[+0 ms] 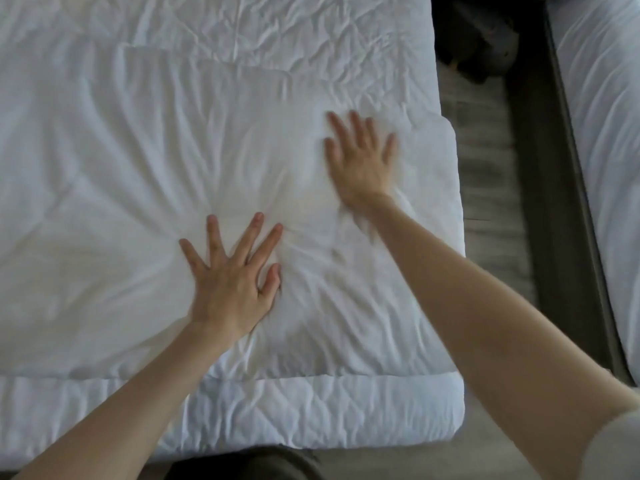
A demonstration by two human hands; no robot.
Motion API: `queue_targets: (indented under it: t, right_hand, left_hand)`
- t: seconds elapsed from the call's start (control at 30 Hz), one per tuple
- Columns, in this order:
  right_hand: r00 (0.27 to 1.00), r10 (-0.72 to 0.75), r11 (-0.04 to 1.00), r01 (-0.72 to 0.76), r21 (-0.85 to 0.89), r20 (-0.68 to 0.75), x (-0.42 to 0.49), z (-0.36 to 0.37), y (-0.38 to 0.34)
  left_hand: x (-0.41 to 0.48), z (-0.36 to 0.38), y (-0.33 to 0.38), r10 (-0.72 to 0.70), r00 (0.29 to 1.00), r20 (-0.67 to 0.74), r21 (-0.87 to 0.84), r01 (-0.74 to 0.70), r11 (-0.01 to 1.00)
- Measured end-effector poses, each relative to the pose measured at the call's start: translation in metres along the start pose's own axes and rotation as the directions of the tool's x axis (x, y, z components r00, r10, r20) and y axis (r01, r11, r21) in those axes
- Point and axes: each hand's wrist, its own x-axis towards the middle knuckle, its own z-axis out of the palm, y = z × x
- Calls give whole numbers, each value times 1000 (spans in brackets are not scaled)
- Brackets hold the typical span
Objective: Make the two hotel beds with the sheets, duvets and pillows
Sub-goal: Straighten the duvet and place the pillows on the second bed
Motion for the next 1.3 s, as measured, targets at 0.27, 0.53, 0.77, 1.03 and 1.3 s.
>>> queue_targets:
  t: [0.27, 0.53, 0.77, 1.03, 1.3]
  right_hand:
    - [916, 401, 916, -401, -2, 32, -52, -22, 91]
    - [996, -73, 991, 67, 114, 47, -190, 25, -32]
    - [970, 234, 971, -229, -65, 68, -208, 18, 68]
    - [1000, -11, 988, 9, 152, 12, -189, -6, -46]
    - [996, -41, 998, 37, 47, 81, -187, 30, -152]
  left_hand:
    - [0, -1, 1, -9, 999, 38, 3, 9, 1000]
    - [-2, -4, 1, -26, 997, 78, 12, 25, 1000]
    - [-16, -10, 11, -117, 985, 124, -3, 118, 993]
    - [-21, -37, 4, -94, 976, 198, -123, 120, 985]
    - [-17, -42, -108, -11, 997, 74, -18, 13, 1000]
